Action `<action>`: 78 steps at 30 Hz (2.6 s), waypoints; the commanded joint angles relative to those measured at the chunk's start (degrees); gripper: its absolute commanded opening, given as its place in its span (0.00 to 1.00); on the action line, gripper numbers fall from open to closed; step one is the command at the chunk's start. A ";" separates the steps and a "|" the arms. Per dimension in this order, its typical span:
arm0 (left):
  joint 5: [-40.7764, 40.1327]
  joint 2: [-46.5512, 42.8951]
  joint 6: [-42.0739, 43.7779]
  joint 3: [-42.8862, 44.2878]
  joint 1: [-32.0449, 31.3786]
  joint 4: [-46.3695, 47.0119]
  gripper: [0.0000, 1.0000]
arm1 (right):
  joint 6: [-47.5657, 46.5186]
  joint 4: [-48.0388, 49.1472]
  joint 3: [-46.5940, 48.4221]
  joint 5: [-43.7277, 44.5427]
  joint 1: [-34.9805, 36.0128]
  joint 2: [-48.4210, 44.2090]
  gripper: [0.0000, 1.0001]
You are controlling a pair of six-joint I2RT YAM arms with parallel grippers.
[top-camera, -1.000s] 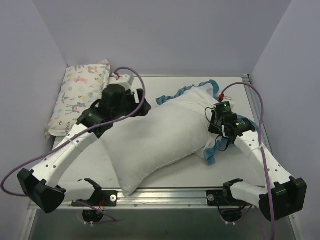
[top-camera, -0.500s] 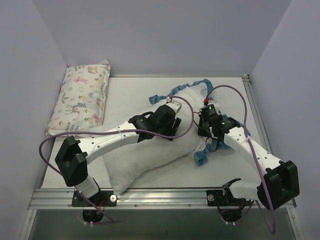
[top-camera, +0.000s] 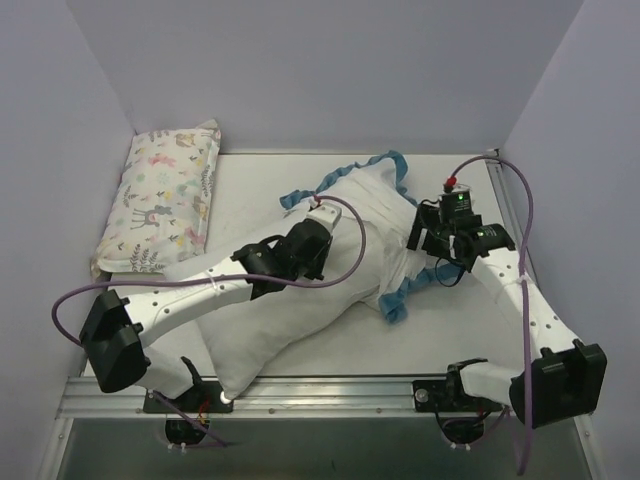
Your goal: Remove the pillowcase from the pillow
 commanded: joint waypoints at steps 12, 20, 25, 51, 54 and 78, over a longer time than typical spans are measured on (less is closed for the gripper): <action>1.84 -7.43 -3.07 -16.81 -7.71 6.44 0.00 | -13.59 -1.18 30.08 2.29 14.39 20.42 1.00; 2.28 -7.87 -6.93 -21.03 -10.87 9.69 0.00 | -13.78 -5.48 39.73 9.81 18.44 36.24 0.78; 0.44 -10.16 -13.26 -23.66 -13.68 8.99 0.00 | -8.69 -9.88 42.65 18.45 12.14 37.14 0.13; -22.06 -26.34 -18.65 -7.16 -13.07 -12.46 0.00 | -1.81 -8.92 41.60 -0.02 -4.60 21.51 0.64; -22.33 -21.60 -16.00 -0.92 -12.55 -11.75 0.00 | -3.92 -9.71 41.26 3.85 3.04 14.57 0.84; -11.08 -13.23 -13.44 7.80 -3.93 -2.43 0.00 | 11.10 -1.45 -8.76 15.72 37.34 -14.46 0.81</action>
